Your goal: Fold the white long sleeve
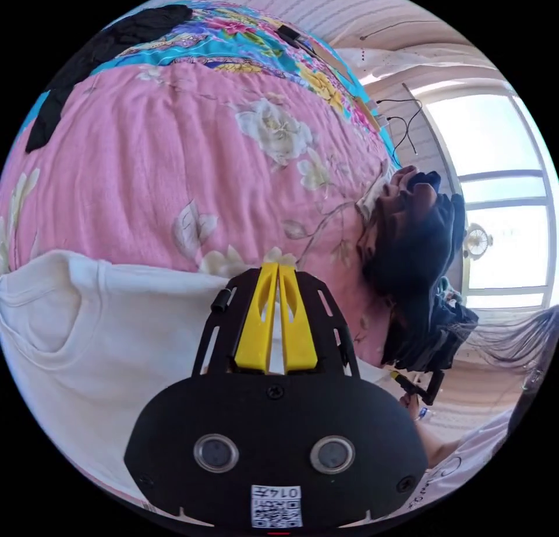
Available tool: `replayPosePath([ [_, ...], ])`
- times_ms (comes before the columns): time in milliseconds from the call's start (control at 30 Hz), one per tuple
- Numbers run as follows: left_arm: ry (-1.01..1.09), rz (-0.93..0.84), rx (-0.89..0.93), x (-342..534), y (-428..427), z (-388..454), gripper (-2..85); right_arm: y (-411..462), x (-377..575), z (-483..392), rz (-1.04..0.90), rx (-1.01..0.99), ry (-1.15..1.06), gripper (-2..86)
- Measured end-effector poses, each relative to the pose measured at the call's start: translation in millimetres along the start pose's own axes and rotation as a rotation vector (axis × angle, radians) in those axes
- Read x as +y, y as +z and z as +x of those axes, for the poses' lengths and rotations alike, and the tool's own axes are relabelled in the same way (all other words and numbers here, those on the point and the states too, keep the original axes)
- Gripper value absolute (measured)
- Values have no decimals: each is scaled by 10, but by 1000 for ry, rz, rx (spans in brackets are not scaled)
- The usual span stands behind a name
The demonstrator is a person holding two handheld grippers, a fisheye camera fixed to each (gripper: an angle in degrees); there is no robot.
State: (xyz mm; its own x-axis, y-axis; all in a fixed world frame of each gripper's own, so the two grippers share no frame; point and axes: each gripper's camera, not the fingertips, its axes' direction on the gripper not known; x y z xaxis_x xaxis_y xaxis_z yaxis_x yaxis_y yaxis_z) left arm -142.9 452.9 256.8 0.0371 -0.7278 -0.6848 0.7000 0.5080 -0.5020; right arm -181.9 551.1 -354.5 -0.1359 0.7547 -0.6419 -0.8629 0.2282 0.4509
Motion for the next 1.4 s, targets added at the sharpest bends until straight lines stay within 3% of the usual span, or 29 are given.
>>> replayPosePath([
  [233,170,-57,-158,-122,-427,188,0,-120,77,-177,77,-40,23,0],
  [333,171,-59,-296,98,-668,152,51,-94,131,-216,65,-61,52,0],
  [433,51,-79,-201,227,-684,-112,91,-57,189,-277,53,-78,85,1],
  [567,-34,-22,-192,213,-687,-382,15,-51,248,-403,47,-87,105,1],
  [733,18,-35,-156,190,-914,-483,-8,-158,340,-632,93,-139,120,0],
  [967,33,152,-70,197,-1503,-580,-10,-266,429,-890,168,-276,216,1],
  [1100,49,98,-136,135,-1455,-682,-7,-298,421,-1111,206,-313,270,0],
  [1200,17,103,-82,222,-1547,-830,5,-288,373,-1312,218,-280,287,0],
  [1400,49,188,-39,948,-2480,-958,49,-395,289,-1754,209,-300,338,8],
])
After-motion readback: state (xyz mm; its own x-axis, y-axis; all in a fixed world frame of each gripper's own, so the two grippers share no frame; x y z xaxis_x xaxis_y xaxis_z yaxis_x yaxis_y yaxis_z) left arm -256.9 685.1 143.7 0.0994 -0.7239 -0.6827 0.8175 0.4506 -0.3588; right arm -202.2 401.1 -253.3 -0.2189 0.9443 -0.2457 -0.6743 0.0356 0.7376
